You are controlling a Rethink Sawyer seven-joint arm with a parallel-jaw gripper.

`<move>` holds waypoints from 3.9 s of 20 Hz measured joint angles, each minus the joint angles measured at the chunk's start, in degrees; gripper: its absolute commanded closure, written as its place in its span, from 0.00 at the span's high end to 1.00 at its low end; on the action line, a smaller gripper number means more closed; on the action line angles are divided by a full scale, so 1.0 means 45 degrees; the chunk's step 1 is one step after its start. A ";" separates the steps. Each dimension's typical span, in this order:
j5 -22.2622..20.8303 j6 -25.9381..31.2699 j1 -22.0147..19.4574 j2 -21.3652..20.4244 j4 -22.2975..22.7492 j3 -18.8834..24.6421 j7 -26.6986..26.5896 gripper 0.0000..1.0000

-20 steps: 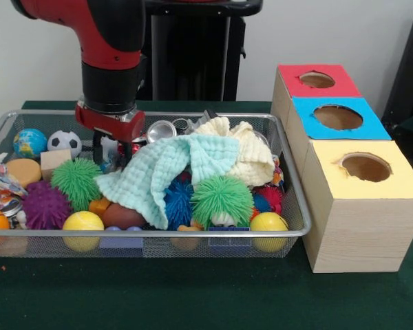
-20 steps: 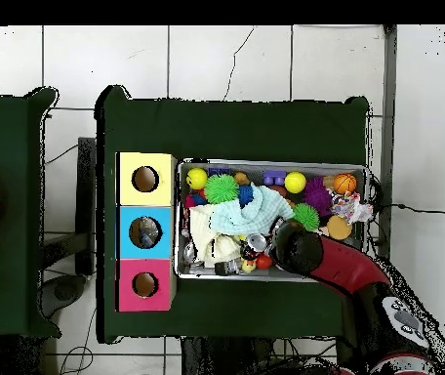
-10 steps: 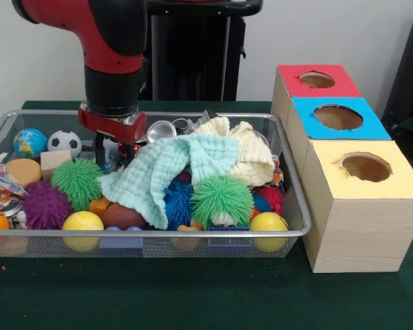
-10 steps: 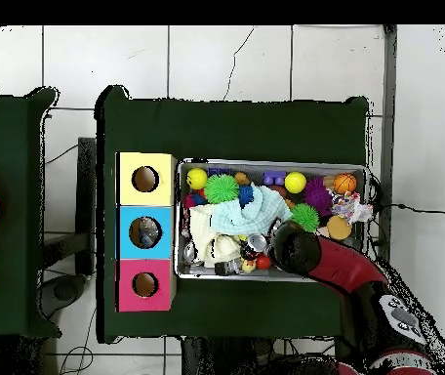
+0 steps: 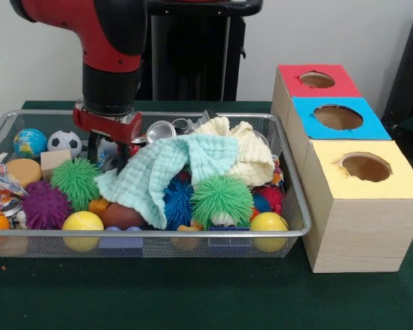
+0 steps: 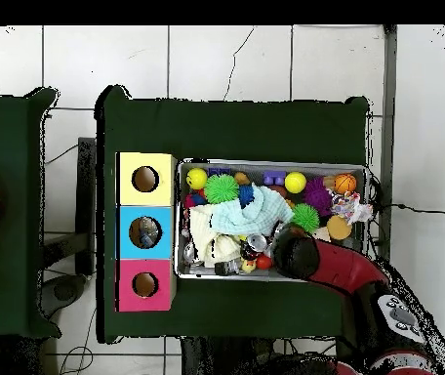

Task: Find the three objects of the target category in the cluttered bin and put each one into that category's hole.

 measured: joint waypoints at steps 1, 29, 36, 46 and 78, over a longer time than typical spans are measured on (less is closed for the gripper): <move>-0.0235 -0.0144 -0.0114 0.0025 0.0011 0.0000 0.0000 1.00; -0.1630 0.0191 -0.1777 0.0073 0.0090 0.0926 0.0000 1.00; -0.1707 0.0195 -0.1748 -0.0525 0.0595 0.0903 -0.0003 1.00; -0.1708 0.0197 -0.1256 -0.0934 0.0895 0.0472 -0.0003 1.00; 0.2075 -0.1516 0.1603 0.0348 0.0871 -0.2529 0.0785 1.00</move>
